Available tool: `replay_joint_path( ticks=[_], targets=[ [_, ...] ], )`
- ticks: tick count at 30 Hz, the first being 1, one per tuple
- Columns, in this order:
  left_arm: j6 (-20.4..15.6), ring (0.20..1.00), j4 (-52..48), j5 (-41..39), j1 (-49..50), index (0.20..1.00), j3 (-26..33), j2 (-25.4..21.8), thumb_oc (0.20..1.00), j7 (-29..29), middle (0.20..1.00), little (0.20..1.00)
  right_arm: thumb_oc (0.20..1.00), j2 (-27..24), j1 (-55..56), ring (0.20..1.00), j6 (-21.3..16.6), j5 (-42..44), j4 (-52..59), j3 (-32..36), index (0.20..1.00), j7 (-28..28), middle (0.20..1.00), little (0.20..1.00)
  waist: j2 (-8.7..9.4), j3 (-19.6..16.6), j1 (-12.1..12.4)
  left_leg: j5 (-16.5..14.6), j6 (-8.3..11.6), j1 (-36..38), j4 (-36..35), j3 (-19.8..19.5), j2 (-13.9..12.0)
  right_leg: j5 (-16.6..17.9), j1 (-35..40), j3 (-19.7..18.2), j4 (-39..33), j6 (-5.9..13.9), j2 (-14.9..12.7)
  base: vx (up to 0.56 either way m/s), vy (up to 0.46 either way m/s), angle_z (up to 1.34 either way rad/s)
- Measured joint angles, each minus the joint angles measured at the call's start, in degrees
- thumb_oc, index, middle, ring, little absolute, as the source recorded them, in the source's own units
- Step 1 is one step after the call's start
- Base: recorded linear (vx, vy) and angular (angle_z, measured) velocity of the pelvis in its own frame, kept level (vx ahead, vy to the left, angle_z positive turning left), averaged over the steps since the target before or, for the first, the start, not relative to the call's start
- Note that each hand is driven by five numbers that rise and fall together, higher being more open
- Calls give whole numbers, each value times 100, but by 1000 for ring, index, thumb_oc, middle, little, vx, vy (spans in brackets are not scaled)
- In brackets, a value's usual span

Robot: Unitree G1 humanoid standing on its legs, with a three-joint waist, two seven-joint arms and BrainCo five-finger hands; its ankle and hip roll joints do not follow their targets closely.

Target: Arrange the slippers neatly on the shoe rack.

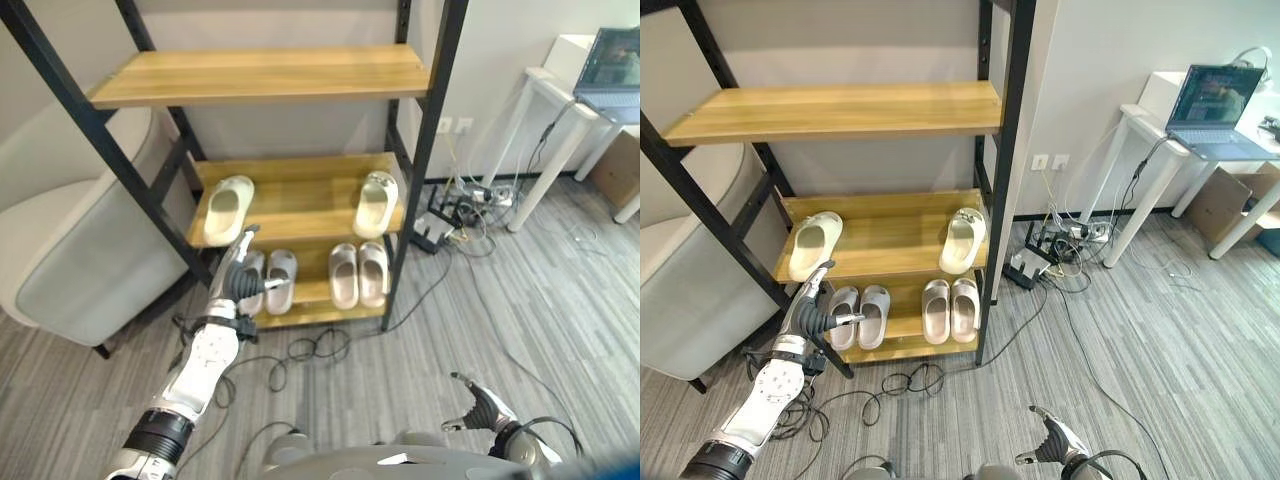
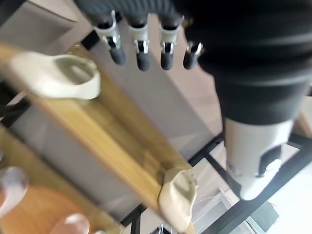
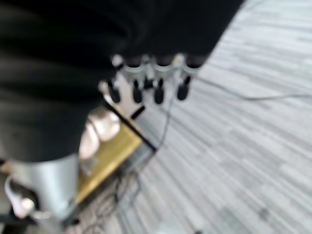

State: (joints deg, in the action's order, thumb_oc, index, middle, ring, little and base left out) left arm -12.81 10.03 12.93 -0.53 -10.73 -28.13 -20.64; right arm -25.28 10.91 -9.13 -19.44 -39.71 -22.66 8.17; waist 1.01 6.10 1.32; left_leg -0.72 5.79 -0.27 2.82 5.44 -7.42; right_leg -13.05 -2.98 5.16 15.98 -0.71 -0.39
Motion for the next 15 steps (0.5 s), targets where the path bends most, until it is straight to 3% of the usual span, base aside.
replay_joint_path(
  ticks=[2, 4, 5, 9, 12, 15],
  targets=[
    [-71, 1000, -29, 31, -77, 1000, -14, 54, 1000, -63, 1000, 1000, 1000, -73, 30, 1000, -1, 0, -9, -41, 1000, -17, 1000, 1000, -193, -11, -54, 181, -16, 61, -142, -13, -62, 471, 92, -153, -273, 112, 30, 132, 84, -11],
    [-73, 1000, -11, 228, -107, 1000, -69, 68, 1000, -103, 1000, 1000, 1000, -100, 122, 1000, 4, -3, -68, -104, 1000, -32, 1000, 1000, -419, -68, -90, 341, -90, 321, -289, 10, -127, 513, 193, -206, -419, 151, 51, 107, 64, -28],
    [-80, 1000, 32, 289, -143, 1000, -52, 46, 1000, -137, 1000, 1000, 1000, -36, 113, 1000, 4, -5, -130, -157, 1000, -55, 1000, 1000, -447, -56, -78, 256, -71, 433, -328, 118, -68, 502, 215, -272, -427, 176, -31, 115, 70, -56],
    [2, 1000, 470, 632, -496, 1000, -37, -169, 1000, -318, 1000, 1000, 1000, 27, 125, 1000, -28, -48, 12, -332, 1000, -131, 1000, 1000, -320, -62, -72, 125, -261, 530, -349, 442, 89, 698, 369, -119, -835, 384, -307, 88, 58, -35],
    [85, 1000, 719, 825, -538, 1000, -45, -264, 1000, -442, 1000, 1000, 1000, 44, 240, 1000, -82, -50, 45, -325, 1000, -135, 1000, 1000, -233, -102, -189, 94, -309, 613, -407, 497, 155, 946, 569, -121, -1198, 452, -356, 74, 45, -10],
    [128, 1000, 896, 1009, -581, 1000, -68, -278, 1000, -495, 1000, 1000, 1000, 44, 301, 1000, -105, -53, 48, -268, 1000, -130, 1000, 1000, -272, -106, -251, 84, -325, 723, -490, 511, 190, 1147, 767, -137, -1516, 481, -366, 55, 44, -3]
  ],
)
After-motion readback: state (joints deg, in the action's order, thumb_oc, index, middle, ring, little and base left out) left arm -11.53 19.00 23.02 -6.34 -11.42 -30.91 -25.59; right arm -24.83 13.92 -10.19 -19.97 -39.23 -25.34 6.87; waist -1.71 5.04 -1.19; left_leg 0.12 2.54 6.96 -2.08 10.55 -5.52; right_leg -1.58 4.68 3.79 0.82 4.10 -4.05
